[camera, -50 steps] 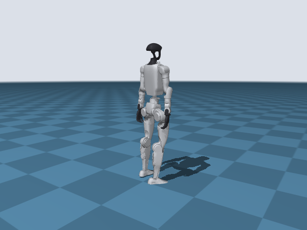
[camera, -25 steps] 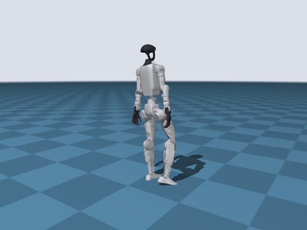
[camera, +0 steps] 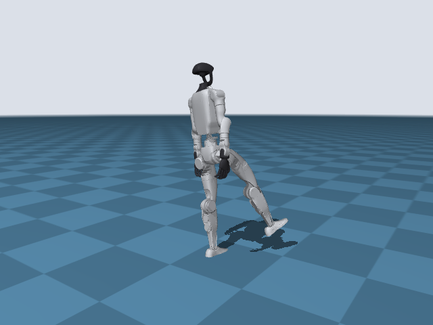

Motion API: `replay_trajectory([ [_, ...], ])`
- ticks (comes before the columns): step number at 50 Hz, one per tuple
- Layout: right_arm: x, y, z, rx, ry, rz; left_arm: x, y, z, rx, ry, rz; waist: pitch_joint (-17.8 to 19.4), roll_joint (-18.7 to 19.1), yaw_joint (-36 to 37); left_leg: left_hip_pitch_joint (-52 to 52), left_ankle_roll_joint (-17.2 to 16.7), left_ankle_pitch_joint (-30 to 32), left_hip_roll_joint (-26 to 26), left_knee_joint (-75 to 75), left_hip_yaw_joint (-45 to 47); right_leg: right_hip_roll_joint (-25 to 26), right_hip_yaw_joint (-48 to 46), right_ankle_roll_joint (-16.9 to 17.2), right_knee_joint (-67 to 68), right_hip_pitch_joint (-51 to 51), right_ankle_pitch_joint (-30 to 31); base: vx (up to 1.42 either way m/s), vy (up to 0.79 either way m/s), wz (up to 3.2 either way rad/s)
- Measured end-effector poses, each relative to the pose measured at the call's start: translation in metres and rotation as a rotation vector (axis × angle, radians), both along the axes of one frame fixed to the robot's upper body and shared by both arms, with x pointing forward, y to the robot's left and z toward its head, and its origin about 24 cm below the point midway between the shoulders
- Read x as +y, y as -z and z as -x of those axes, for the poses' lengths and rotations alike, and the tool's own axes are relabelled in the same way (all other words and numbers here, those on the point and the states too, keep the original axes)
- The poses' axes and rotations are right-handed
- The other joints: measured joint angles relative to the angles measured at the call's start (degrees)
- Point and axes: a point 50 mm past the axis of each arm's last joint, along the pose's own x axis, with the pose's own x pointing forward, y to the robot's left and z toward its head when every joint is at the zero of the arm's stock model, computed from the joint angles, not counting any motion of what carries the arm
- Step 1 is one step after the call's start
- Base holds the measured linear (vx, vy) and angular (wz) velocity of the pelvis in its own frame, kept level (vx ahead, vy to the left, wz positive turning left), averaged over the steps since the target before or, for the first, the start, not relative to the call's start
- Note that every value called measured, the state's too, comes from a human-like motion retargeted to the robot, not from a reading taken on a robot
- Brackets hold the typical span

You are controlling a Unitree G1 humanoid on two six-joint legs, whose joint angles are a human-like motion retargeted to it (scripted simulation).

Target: Upper body actions

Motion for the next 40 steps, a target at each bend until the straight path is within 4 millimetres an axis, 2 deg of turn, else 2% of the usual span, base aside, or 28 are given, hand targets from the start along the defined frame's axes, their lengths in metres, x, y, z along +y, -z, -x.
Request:
replay_trajectory([
  [5,-0.002,0.001,-0.008,-0.038,-0.063,0.016,-0.004,0.000,0.032,0.095,-0.034,0.002,-1.67,-1.11,1.64,0.64,-0.01,-0.98,-1.06,0.12,1.21,0.02,-1.11,2.73,1.12,8.19,1.58,0.08,-0.03,-0.28],
  [10,-0.005,0.004,-0.041,-0.131,-0.188,0.040,-0.002,-0.004,0.066,0.218,-0.097,-0.007,-3.20,-3.09,5.18,0.24,0.10,-2.08,-2.50,-0.02,5.71,0.14,-0.18,5.55,4.79,14.86,3.43,-0.02,-0.03,-0.66],
  [15,0.001,0.005,-0.064,-0.214,-0.322,0.027,-0.005,-0.009,0.101,0.317,-0.130,-0.011,-5.54,-3.19,7.72,-0.71,-0.20,-3.12,-2.29,-0.14,9.39,0.68,-0.63,7.67,4.59,22.56,5.61,-0.10,-0.03,-0.75],
  [20,0.009,0.004,-0.087,-0.287,-0.407,-0.006,-0.009,-0.012,0.112,0.351,-0.160,-0.002,-6.78,-4.22,10.23,-1.80,-0.72,-3.62,-3.12,-0.90,13.45,0.42,1.22,9.27,3.92,26.49,6.48,-0.22,-0.04,-0.71],
  [24,0.014,0.005,-0.090,-0.296,-0.441,-0.025,-0.013,-0.010,0.109,0.346,-0.166,0.012,-7.26,-4.55,10.94,-2.58,-1.32,-3.66,-3.68,-1.27,15.26,-0.06,0.24,12.56,1.02,29.25,4.14,-0.32,-0.08,-0.37],
  [27,0.015,0.005,-0.086,-0.277,-0.463,-0.035,-0.015,-0.008,0.097,0.314,-0.156,0.021,-7.08,-4.32,11.37,-2.90,-2.00,-3.62,-3.44,-1.39,16.23,-0.38,-4.59,11.79,-1.93,30.32,2.45,-0.35,-0.06,-0.27],
  [30,0.013,0.005,-0.080,-0.245,-0.478,-0.031,-0.015,-0.004,0.077,0.259,-0.143,0.031,-6.57,-3.91,11.65,-3.13,-2.82,-3.36,-2.97,-1.60,16.97,-0.35,-6.98,11.25,-2.76,30.09,1.50,-0.41,-0.06,-0.19],
  [35,0.004,0.005,-0.064,-0.168,-0.469,-0.004,-0.019,0.001,0.045,0.154,-0.133,0.053,-6.39,-2.00,9.29,-4.04,-4.29,-2.39,-1.40,-1.67,15.83,0.61,-5.55,11.10,-0.97,28.75,-1.05,-0.46,-0.06,0.21],
  [40,-0.002,0.004,-0.040,-0.079,-0.375,0.020,-0.019,0.003,0.025,0.083,-0.110,0.063,-7.32,-0.06,4.71,-5.09,-6.01,-1.33,0.18,-1.49,12.89,2.14,-5.59,10.10,-0.67,29.21,-3.86,-0.40,-0.02,0.52],
])
